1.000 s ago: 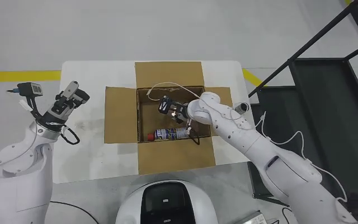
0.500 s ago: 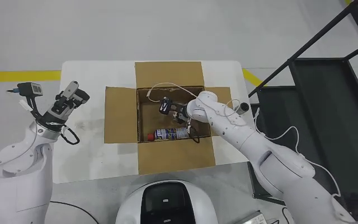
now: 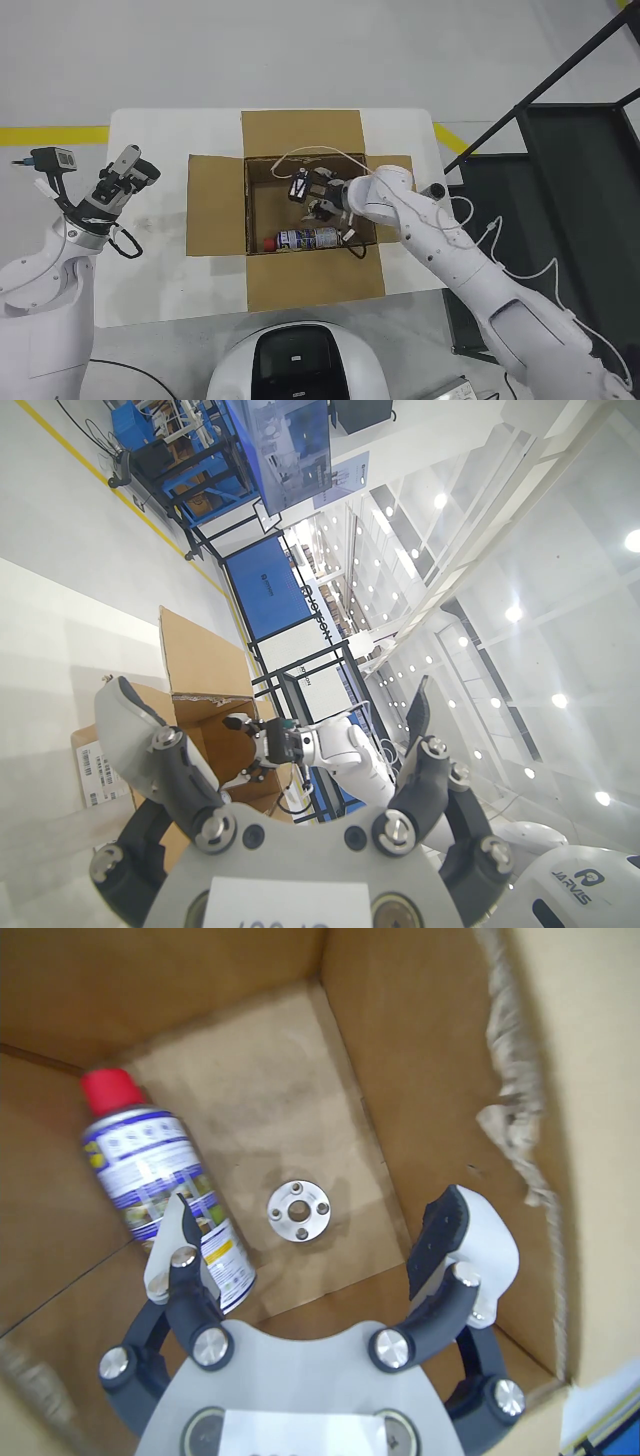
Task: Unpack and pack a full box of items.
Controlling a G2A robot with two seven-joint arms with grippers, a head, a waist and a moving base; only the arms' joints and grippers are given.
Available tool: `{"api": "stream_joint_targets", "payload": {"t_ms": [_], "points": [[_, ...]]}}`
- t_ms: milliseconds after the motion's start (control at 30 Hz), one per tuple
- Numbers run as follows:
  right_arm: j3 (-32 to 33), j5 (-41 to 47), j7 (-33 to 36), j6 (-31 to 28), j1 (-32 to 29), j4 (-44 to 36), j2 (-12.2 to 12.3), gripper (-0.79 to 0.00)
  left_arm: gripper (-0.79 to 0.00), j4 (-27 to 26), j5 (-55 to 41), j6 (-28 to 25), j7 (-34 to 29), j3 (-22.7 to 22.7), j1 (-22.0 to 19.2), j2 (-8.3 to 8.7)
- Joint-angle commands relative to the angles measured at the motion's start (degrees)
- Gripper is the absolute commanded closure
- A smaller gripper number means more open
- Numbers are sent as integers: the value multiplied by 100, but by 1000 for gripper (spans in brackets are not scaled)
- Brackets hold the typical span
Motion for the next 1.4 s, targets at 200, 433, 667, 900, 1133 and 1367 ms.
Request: {"api": "stream_joint_targets", "payload": {"t_ms": [200, 433, 667, 900, 1133, 1367], "points": [[2522, 1562, 149, -1785, -2020, -2051, 692, -785, -785, 0, 0, 0, 0, 0, 0, 0], [4027, 1828, -540, -1838, -3027, -2016, 900, -785, -785, 0, 0, 0, 0, 0, 0, 0], [4709, 1906, -1437, -1937, -3464, -1241, 964, -785, -785, 0, 0, 0, 0, 0, 0, 0], [4747, 1717, -1592, -1880, -3518, -1213, 968, -785, -785, 0, 0, 0, 0, 0, 0, 0], [4747, 1717, -1592, -1880, -3518, -1213, 968, -785, -785, 0, 0, 0, 0, 0, 0, 0], [4886, 1356, -1688, -782, -3350, -599, 974, -785, -785, 0, 0, 0, 0, 0, 0, 0]]}}
